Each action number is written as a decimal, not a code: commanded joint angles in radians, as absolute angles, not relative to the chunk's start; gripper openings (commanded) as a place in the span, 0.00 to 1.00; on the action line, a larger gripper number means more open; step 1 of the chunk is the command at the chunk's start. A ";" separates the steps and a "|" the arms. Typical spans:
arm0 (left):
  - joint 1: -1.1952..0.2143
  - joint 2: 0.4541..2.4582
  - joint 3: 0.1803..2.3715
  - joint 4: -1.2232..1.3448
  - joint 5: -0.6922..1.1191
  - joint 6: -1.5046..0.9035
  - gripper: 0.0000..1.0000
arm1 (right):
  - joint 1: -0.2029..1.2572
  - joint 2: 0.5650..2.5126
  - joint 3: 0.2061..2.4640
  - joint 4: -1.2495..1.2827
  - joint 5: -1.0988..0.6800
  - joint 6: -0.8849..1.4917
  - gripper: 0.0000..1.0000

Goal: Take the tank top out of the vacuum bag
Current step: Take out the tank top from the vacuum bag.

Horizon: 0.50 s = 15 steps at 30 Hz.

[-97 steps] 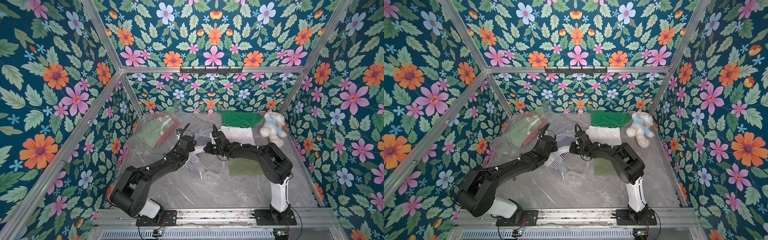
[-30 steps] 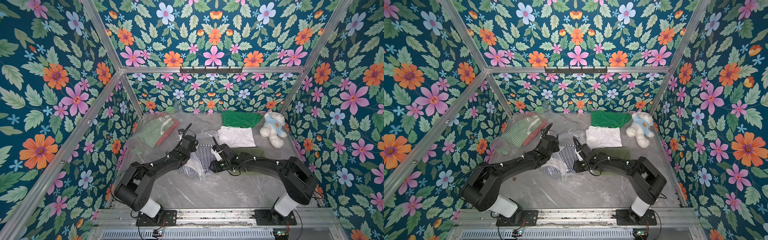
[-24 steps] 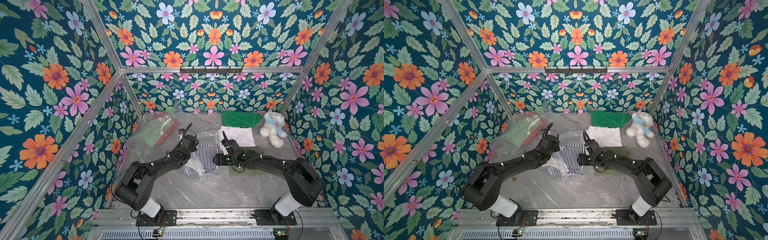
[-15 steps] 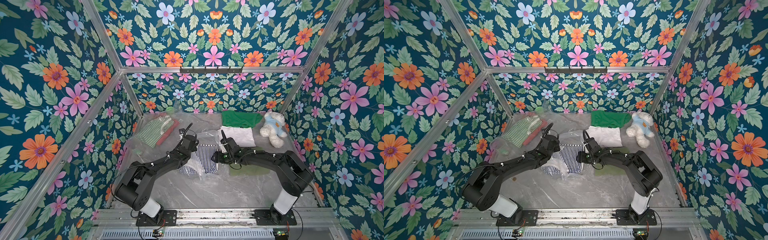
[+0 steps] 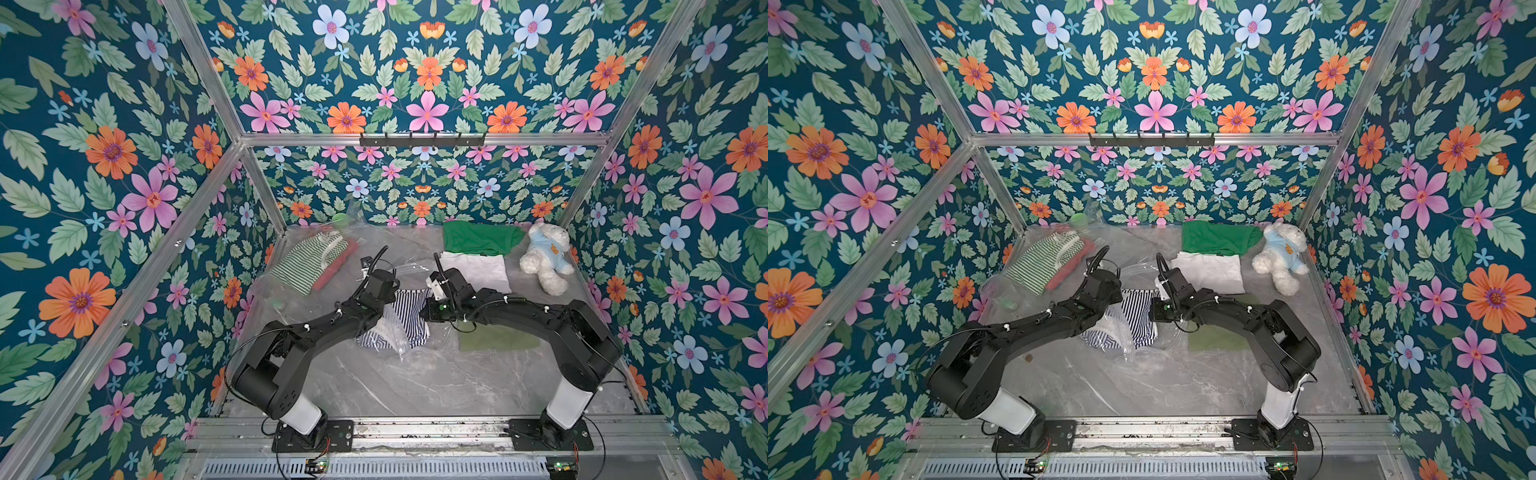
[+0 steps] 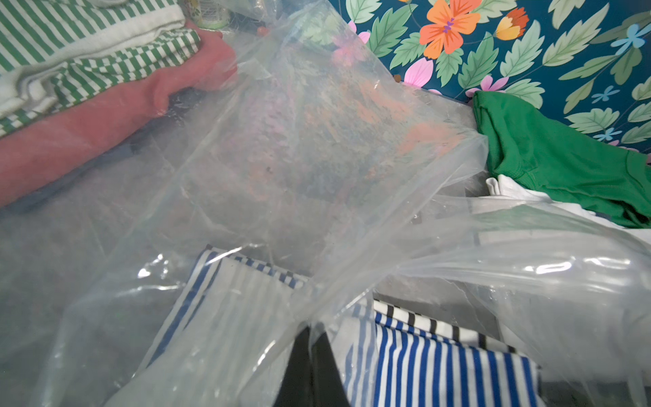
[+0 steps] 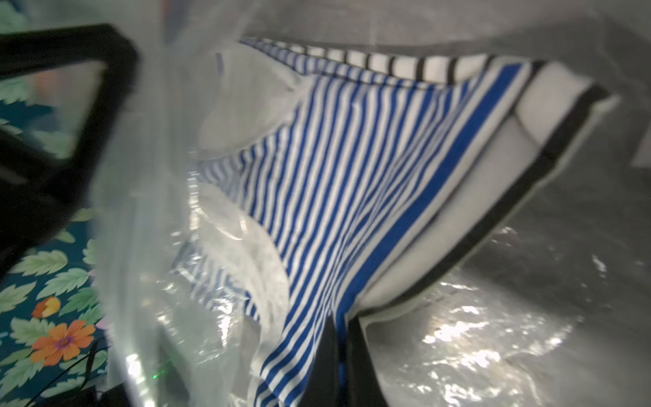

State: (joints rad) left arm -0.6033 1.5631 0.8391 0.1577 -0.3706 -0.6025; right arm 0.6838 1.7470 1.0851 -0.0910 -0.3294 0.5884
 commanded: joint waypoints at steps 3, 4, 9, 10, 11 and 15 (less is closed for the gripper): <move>-0.604 1.565 0.850 0.172 -0.388 -0.614 0.00 | 0.713 1.684 1.079 0.008 -0.385 0.532 0.02; -0.604 1.567 0.851 0.172 -0.388 -0.613 0.00 | 0.715 1.676 1.074 0.026 -0.392 0.532 0.02; -0.606 1.571 0.856 0.172 -0.385 -0.612 0.00 | 0.714 1.672 1.057 0.038 -0.354 0.546 0.02; -0.606 1.571 0.856 0.172 -0.385 -0.610 0.00 | 0.714 1.671 1.053 0.037 -0.352 0.546 0.03; -0.606 1.571 0.856 0.172 -0.385 -0.610 0.00 | 0.714 1.670 1.050 0.039 -0.351 0.550 0.03; -0.606 1.571 0.857 0.172 -0.385 -0.611 0.00 | 0.711 1.684 1.059 -0.015 -0.298 0.565 0.09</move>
State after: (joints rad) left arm -0.6075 1.5684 0.8497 0.1570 -0.3702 -0.6025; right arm 0.7128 1.6749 1.0481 0.0025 -0.3473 0.5484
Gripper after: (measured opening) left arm 0.048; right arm 0.069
